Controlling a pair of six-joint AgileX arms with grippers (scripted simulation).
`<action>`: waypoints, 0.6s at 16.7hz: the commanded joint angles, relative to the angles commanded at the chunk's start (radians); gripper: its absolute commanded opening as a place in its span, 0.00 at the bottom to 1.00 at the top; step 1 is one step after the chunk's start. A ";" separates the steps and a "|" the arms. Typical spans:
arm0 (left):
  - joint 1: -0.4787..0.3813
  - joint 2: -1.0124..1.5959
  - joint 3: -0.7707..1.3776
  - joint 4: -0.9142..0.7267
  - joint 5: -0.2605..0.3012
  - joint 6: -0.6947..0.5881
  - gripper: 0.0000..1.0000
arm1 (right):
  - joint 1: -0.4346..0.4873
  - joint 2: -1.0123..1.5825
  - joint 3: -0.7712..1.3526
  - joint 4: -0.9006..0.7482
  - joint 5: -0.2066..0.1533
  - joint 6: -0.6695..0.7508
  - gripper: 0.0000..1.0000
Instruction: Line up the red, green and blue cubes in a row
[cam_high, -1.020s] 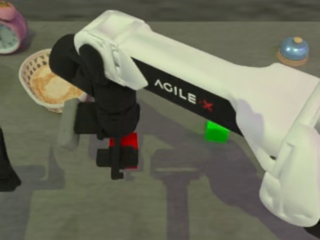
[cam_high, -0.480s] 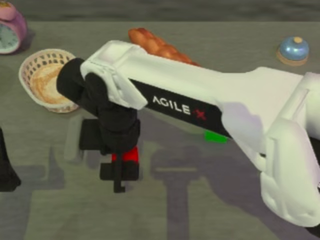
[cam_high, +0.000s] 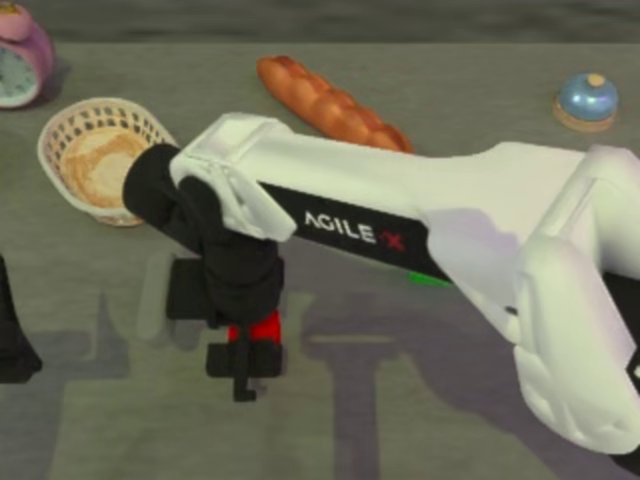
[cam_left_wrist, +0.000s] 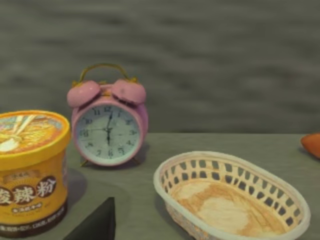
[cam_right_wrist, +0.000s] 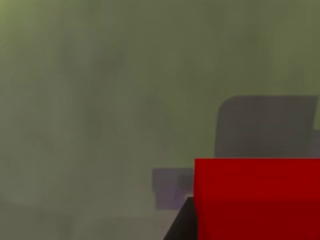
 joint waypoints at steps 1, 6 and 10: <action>0.000 0.000 0.000 0.000 0.000 0.000 1.00 | 0.000 0.000 0.000 0.000 0.000 0.000 0.15; 0.000 0.000 0.000 0.000 0.000 0.000 1.00 | 0.000 0.000 0.000 0.000 0.000 0.000 0.53; 0.000 0.000 0.000 0.000 0.000 0.000 1.00 | 0.000 0.000 0.000 0.000 0.000 0.000 0.83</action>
